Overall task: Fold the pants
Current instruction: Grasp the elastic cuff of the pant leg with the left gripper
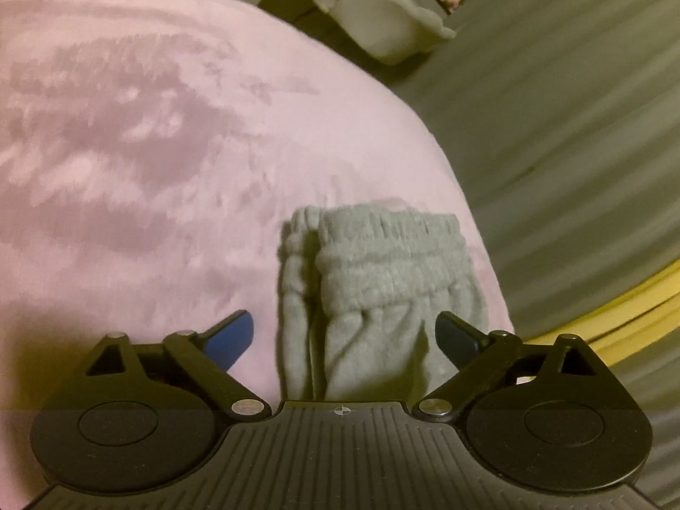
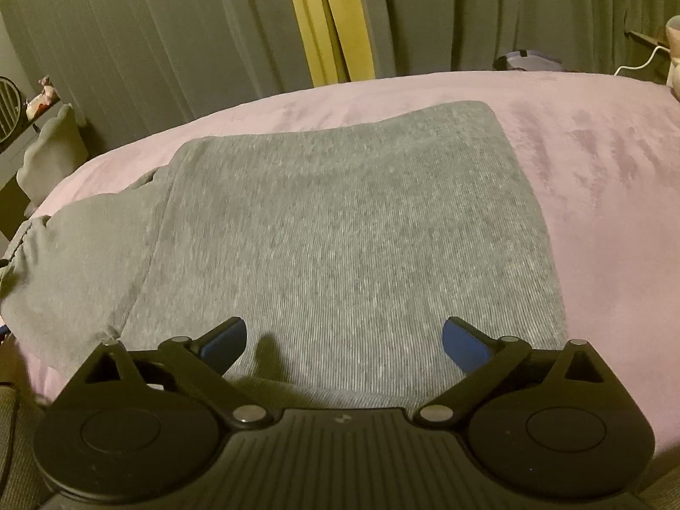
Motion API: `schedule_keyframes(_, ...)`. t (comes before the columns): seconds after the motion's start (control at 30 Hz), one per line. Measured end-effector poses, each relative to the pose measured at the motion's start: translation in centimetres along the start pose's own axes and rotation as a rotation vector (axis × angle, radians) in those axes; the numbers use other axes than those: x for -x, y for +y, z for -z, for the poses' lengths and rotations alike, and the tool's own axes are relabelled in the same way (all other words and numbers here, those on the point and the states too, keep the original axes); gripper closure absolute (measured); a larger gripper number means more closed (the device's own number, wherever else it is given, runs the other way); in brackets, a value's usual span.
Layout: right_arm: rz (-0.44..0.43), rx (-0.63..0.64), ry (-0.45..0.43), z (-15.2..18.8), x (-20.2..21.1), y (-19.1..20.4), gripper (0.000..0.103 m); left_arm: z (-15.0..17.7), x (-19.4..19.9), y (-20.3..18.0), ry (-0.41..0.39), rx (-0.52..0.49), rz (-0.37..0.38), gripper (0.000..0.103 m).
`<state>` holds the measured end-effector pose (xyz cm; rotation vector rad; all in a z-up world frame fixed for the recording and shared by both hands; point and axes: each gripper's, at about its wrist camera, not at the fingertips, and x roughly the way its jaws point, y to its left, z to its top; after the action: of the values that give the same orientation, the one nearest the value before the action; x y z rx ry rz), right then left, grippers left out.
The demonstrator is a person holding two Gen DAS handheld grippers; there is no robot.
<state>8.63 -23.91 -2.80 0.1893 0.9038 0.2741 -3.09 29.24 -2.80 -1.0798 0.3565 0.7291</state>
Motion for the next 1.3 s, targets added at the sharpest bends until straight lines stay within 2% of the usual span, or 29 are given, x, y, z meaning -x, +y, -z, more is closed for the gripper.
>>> schedule_keyframes(0.17, 0.002, -0.002, -0.003, -0.1, 0.0, -0.1, 0.004, -0.7, -1.0, 0.2, 0.006, -0.031, 0.045, 0.006)
schedule_keyframes(0.2, 0.003, -0.001, -0.003, -0.1, 0.0, -0.1, 0.004, -0.7, -1.2, 0.4, 0.000, -0.024, 0.062, 0.010)
schedule_keyframes(0.23, 0.004, 0.001, -0.003, -0.1, -0.1, 0.0, 0.004, -0.7, -1.3, 0.6, -0.007, -0.012, 0.075, 0.025)
schedule_keyframes(0.27, 0.005, 0.002, -0.004, 0.0, -0.1, 0.0, 0.004, -0.8, -1.7, 0.8, -0.004, 0.000, 0.074, 0.026)
schedule_keyframes(0.33, 0.006, 0.002, -0.005, 0.0, -0.1, 0.0, 0.004, -0.7, -1.6, 1.2, -0.018, 0.013, 0.100, 0.036)
schedule_keyframes(0.43, 0.010, 0.005, -0.006, -0.1, -0.2, 0.1, 0.004, -0.6, -1.2, 1.7, -0.028, 0.053, 0.182, 0.047)
schedule_keyframes(0.5, 0.012, 0.006, -0.007, -0.1, -0.3, 0.2, 0.004, -0.7, -1.1, 2.0, -0.033, 0.079, 0.234, 0.047)
schedule_keyframes(0.63, 0.010, -0.002, -0.010, -0.1, -0.4, 0.1, 0.004, -0.7, -2.2, 2.0, -0.009, 0.096, 0.158, 0.031)
schedule_keyframes(0.73, 0.012, 0.002, -0.010, 0.0, -0.4, 0.2, 0.004, -0.8, -2.5, 1.8, -0.006, 0.096, 0.184, 0.021)
schedule_keyframes(0.77, 0.013, 0.003, -0.009, 0.0, -0.4, 0.2, 0.004, -0.8, -2.7, 1.6, -0.008, 0.078, 0.180, 0.021)
schedule_keyframes(0.8, 0.012, 0.003, -0.009, -0.1, -0.4, 0.2, 0.004, -0.8, -2.8, 1.3, -0.011, 0.046, 0.172, 0.025)
schedule_keyframes(0.83, 0.012, 0.003, -0.009, -0.1, -0.4, 0.2, 0.004, -0.7, -3.0, 1.0, -0.017, 0.008, 0.146, 0.034)
schedule_keyframes(0.9, 0.012, 0.003, -0.009, -0.1, -0.4, 0.2, 0.004, -0.6, -3.1, 0.8, -0.021, -0.031, 0.124, 0.039)
schedule_keyframes(1.13, 0.010, 0.000, -0.010, -0.2, -0.4, 0.2, 0.004, -0.7, -2.2, 1.1, -0.023, -0.007, 0.146, 0.053)
schedule_keyframes(1.3, 0.006, -0.009, -0.012, -0.2, -0.5, 0.1, 0.004, -0.4, -0.5, 0.2, -0.054, -0.044, 0.183, 0.059)
